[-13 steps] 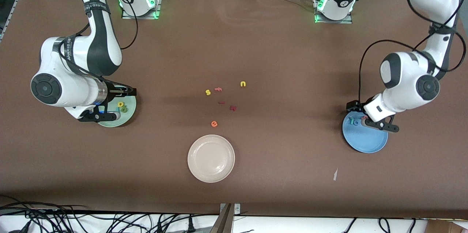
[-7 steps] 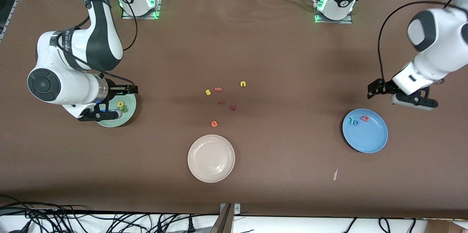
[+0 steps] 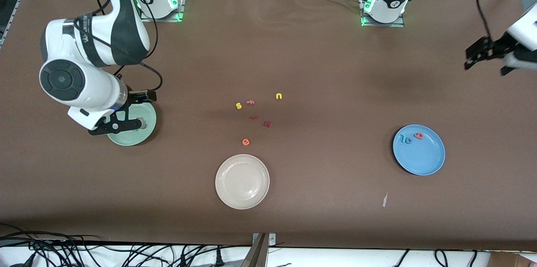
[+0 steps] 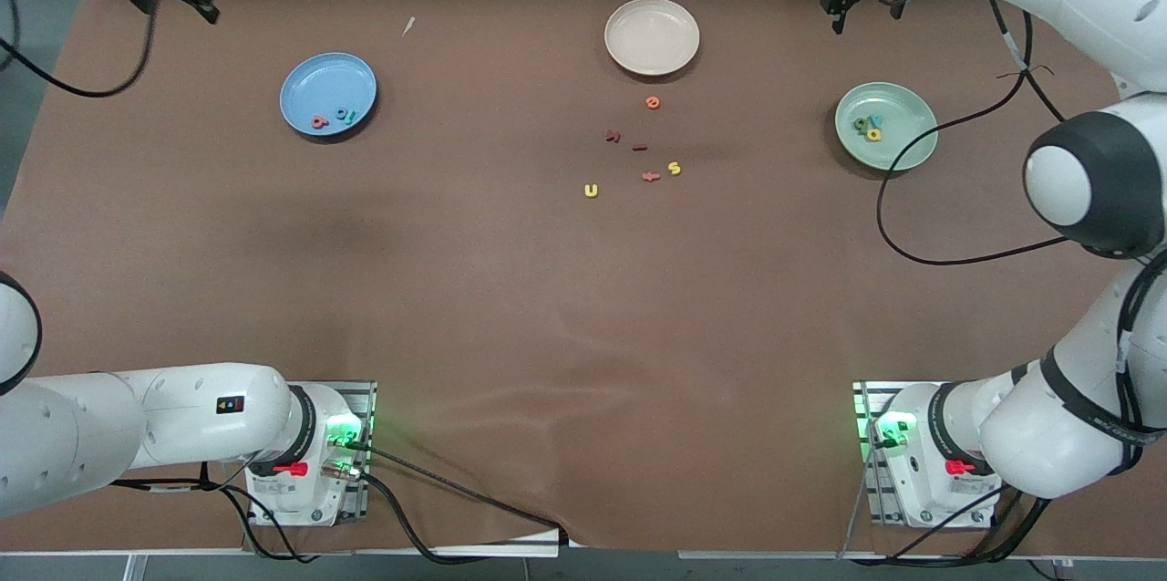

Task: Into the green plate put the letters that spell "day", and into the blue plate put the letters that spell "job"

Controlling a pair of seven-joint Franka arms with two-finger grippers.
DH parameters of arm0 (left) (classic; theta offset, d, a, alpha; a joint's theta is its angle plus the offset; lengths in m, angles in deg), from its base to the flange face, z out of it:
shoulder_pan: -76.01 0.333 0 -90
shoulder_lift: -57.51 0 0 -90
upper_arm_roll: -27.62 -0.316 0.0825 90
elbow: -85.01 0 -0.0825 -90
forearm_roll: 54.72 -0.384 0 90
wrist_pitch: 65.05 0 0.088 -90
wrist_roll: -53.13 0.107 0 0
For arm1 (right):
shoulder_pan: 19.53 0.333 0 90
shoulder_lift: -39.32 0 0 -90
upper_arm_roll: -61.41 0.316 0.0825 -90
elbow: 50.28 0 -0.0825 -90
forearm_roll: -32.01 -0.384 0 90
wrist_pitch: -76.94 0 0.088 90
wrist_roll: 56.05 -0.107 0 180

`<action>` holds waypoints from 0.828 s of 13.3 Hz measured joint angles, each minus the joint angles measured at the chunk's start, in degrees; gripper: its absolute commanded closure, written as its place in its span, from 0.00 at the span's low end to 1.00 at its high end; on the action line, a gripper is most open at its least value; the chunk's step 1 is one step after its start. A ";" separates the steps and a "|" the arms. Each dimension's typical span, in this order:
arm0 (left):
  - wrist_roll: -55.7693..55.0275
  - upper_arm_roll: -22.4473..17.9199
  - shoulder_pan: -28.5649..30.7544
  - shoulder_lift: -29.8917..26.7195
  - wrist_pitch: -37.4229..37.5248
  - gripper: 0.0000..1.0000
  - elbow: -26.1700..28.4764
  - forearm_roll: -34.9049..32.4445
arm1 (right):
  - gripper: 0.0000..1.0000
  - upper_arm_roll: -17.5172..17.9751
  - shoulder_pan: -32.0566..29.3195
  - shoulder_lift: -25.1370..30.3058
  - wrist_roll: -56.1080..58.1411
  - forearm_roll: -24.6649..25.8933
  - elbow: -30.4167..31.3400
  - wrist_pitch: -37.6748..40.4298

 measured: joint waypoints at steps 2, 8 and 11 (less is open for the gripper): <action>-5.54 0.17 0.03 -0.06 7.61 0.00 -6.53 -0.01 | 0.00 4.93 -4.00 2.91 -0.01 0.96 1.87 -3.32; -29.64 8.33 -0.20 6.82 10.31 0.00 -14.33 -0.01 | 0.00 9.29 -15.62 14.23 0.44 1.33 8.83 -3.87; -29.88 7.04 -0.05 11.07 11.86 0.00 -19.49 -0.01 | 0.00 9.40 -19.08 16.84 0.78 1.33 10.62 -1.93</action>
